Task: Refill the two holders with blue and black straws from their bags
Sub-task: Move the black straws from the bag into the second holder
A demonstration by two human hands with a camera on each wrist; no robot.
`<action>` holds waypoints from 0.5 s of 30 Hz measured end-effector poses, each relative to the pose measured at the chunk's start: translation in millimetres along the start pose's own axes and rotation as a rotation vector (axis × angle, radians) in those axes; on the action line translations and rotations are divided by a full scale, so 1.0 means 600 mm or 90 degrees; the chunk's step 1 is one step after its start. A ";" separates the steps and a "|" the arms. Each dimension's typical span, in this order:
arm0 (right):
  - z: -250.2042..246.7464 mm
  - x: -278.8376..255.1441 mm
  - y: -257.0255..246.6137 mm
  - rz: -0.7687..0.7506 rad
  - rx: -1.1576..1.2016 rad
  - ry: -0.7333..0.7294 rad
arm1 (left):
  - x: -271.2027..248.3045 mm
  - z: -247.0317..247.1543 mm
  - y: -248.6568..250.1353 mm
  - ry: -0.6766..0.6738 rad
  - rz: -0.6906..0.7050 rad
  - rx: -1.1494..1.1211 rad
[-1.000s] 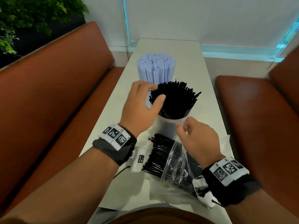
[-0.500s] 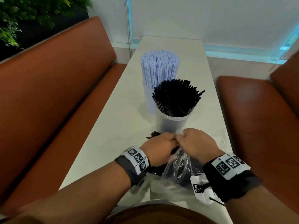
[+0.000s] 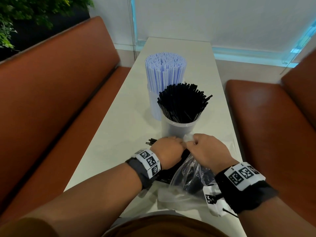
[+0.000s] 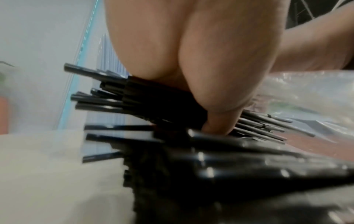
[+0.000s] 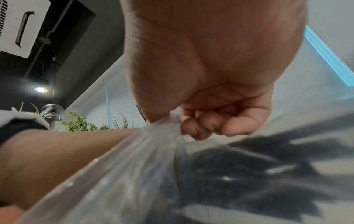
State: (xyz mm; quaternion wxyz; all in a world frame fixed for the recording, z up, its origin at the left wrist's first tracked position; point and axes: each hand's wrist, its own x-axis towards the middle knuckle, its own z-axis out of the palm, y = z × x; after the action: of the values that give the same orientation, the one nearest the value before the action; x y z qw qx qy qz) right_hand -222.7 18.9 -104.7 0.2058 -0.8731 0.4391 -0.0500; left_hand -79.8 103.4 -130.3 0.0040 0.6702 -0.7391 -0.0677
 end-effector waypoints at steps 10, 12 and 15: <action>0.011 0.012 0.009 -0.028 0.031 0.045 | -0.086 -0.004 -0.107 0.029 -0.106 0.026; 0.014 0.013 0.014 -0.018 0.015 0.039 | -0.104 0.000 -0.131 0.023 -0.141 0.019; 0.017 0.010 0.014 -0.021 0.005 0.077 | -0.129 0.001 -0.159 0.023 -0.187 -0.016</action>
State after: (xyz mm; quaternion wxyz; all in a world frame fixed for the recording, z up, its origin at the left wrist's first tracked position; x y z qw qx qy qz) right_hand -222.6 12.6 -118.1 0.1814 -0.8747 0.4362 -0.1080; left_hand 22.6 171.5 -134.3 0.0154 0.7723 -0.6318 -0.0649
